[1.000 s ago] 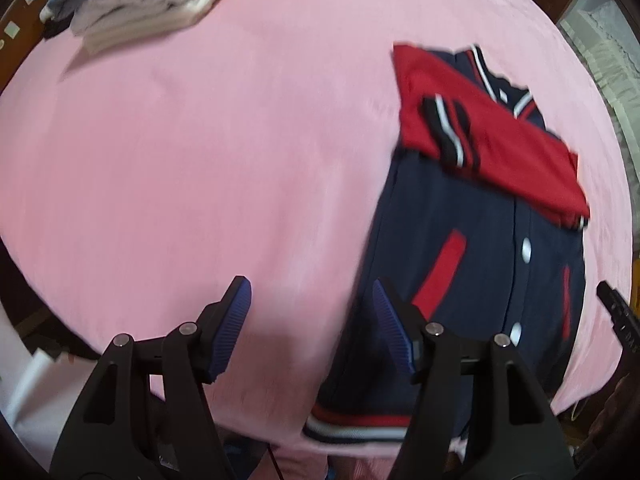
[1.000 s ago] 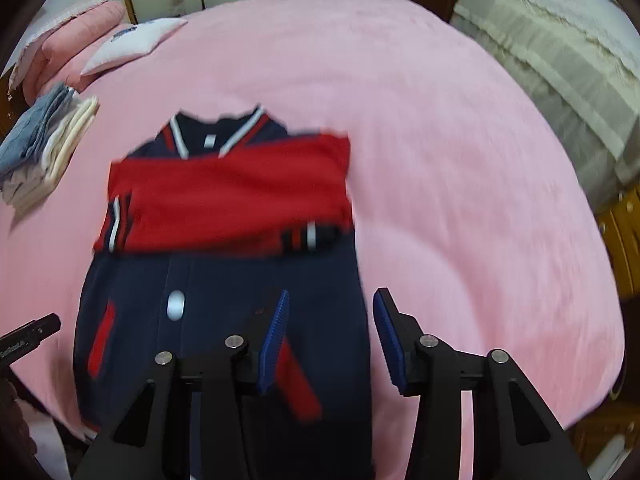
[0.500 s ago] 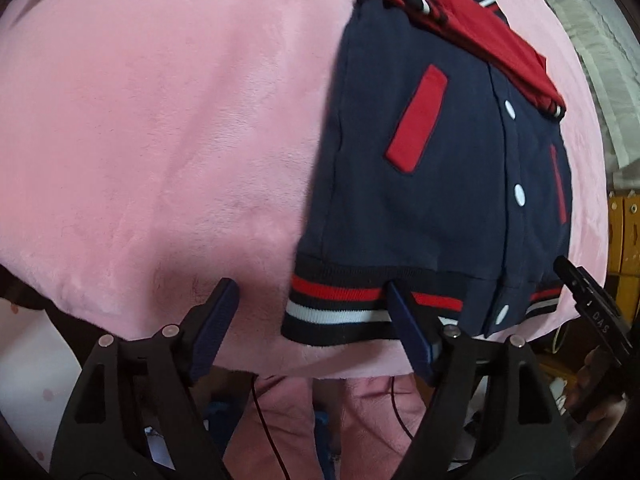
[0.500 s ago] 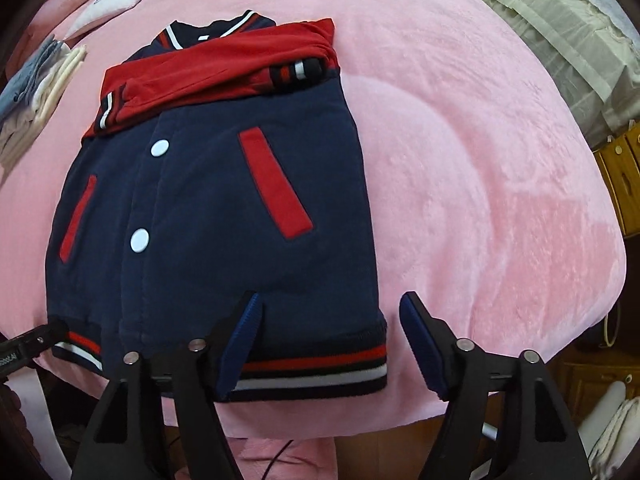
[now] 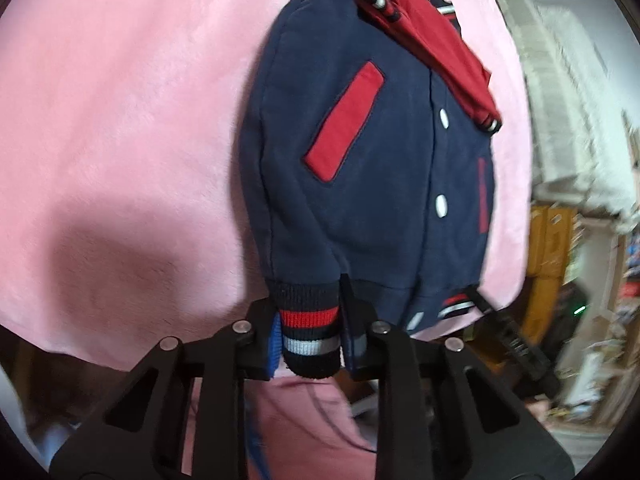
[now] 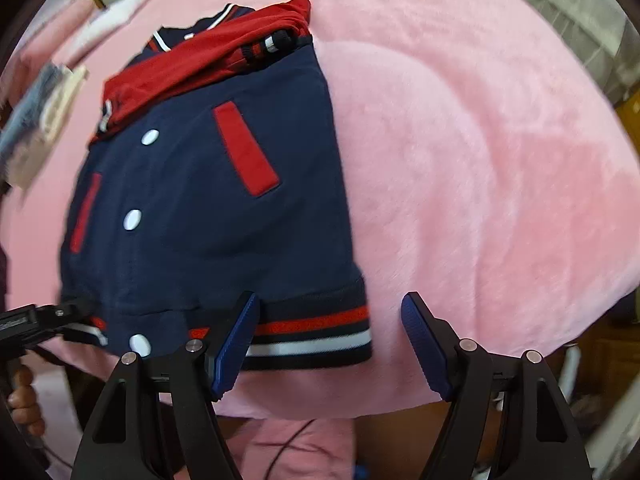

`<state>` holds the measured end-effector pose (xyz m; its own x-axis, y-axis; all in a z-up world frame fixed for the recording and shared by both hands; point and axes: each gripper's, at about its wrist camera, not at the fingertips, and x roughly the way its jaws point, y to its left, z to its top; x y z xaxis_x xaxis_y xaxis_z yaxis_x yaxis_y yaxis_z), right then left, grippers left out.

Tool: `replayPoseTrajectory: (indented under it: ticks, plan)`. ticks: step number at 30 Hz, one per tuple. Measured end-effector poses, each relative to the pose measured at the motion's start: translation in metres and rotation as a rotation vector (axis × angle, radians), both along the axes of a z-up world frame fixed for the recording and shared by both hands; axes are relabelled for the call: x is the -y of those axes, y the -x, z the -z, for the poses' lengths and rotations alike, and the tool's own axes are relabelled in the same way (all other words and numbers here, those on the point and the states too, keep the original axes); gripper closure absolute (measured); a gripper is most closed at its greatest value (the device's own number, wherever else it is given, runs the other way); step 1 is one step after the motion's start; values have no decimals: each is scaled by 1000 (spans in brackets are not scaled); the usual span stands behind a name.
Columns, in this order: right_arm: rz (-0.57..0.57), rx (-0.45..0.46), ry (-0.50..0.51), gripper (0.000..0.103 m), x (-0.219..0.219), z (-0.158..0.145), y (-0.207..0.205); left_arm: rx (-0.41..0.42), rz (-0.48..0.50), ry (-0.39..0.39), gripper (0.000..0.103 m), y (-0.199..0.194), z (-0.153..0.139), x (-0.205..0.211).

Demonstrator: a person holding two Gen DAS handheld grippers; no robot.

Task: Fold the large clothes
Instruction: 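Grasp the striped hem band with both tools, then lift the hem with both tools and fold it up toward the collar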

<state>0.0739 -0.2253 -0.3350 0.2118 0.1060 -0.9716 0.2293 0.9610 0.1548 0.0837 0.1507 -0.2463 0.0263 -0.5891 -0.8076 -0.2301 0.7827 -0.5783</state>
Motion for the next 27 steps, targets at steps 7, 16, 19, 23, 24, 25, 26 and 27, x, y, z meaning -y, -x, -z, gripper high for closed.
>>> replayPoseTrajectory:
  ticks: [7,16,19,23,24,25,26,27]
  plan:
    - [113,30,-158,44,26,16,19,-109,-144,145,83,6,26,-16]
    - [228,78,-342,90,47,10,22,31,-176,145,92,20,-9,-16]
    - [263,140,-430,91,51,-11,21,100,-239,207,93,20,-34,-24]
    - [286,213,-475,91,54,-42,8,156,-304,267,93,1,-69,-33]
    - [288,231,-481,91,55,-51,1,183,-305,271,93,-8,-81,-34]
    - [292,253,-489,91,55,-59,-6,205,-308,275,93,-16,-89,-36]
    - [294,273,-496,91,56,-67,-16,235,-315,285,93,-26,-99,-37]
    - [291,297,-497,91,57,-77,-27,261,-327,299,93,-37,-109,-39]
